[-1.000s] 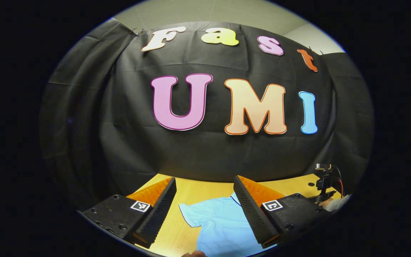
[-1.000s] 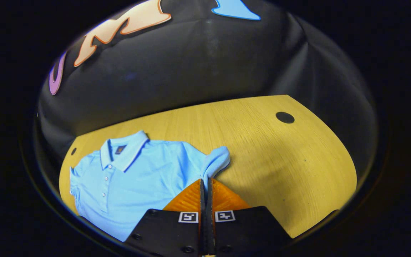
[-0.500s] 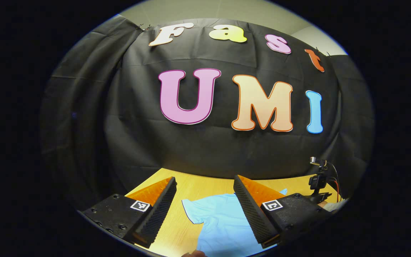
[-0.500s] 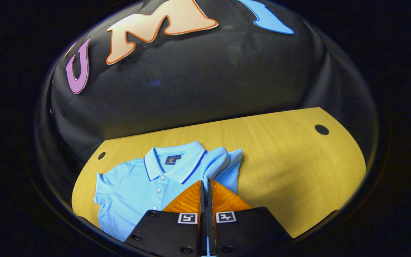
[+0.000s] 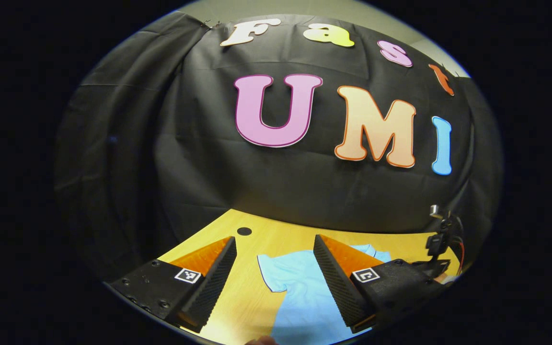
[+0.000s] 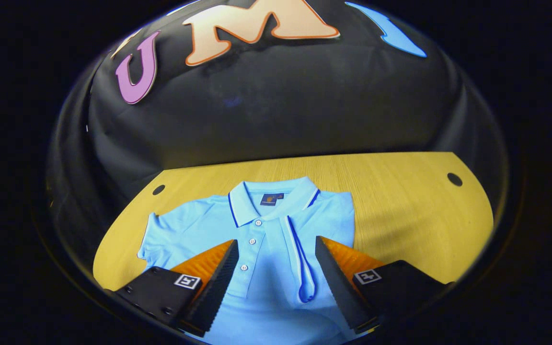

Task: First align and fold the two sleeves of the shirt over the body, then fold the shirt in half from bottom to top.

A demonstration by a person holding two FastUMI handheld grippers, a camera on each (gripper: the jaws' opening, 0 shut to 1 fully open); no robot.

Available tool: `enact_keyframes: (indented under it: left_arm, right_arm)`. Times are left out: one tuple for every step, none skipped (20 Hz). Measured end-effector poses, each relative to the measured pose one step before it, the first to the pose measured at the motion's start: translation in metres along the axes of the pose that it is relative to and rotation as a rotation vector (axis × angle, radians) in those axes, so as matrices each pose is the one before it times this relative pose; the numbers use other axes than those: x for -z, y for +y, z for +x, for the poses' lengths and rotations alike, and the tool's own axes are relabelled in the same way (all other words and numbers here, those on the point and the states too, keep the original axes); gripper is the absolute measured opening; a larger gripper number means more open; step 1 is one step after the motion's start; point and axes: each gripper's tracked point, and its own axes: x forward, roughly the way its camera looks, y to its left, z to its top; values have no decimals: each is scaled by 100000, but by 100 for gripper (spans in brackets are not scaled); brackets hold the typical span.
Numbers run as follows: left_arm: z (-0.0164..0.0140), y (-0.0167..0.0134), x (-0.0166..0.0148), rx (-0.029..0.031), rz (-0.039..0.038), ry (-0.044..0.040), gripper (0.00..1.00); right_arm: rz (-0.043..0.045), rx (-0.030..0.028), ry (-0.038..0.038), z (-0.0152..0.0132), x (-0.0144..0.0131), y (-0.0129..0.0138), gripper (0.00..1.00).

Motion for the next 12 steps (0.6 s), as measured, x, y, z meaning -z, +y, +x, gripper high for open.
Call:
enact_keyframes:
  left_arm:
    - [667,64,611,271,411,880,98]
    - [739,-19,815,184,513,1419,98]
    - [926,-75,703,792,197,1114,98]
    - [900,-1,711,577,-213,1798,98]
    - [979,1,706,438,-1012,1457,98]
    - [1133,-51,819,463,-1163,1190,98]
    - [1144,91,947,204,-679,2382,97]
    - [1057,206,1129,-69,279,2469,98]
    - [981,183,754,-243,832,2068,98]
    - [1167,64,552,387,594,1101,98]
    - [1028,130,714,-215,369,2056,98]
    - [912,42,670,1104,-873,1596,97]
  right_arm:
    - [-943,476,-2403,-894,-653,-26,98]
    - [-388,-12,-2549,-867,-842,-4,98]
    - [-291,-86,-2120,-969,-524,59,94]
    - [-465,175,-1531,-861,-530,-193,98]
    - [-705,128,-1318,-835,-394,-162,98]
    - [-670,405,-1195,-734,-454,-254,94]
    - [-596,150,-849,-893,-177,-202,94]
    - [-672,-33,-657,-671,-277,-150,94]
    - [-1133,339,29,-563,144,-253,98]
    - [-1389,54,173,-451,133,-188,98]
    - [-1624,561,-321,-485,99,-312,98]
    - [-1787,678,-121,-374,173,-352,94]
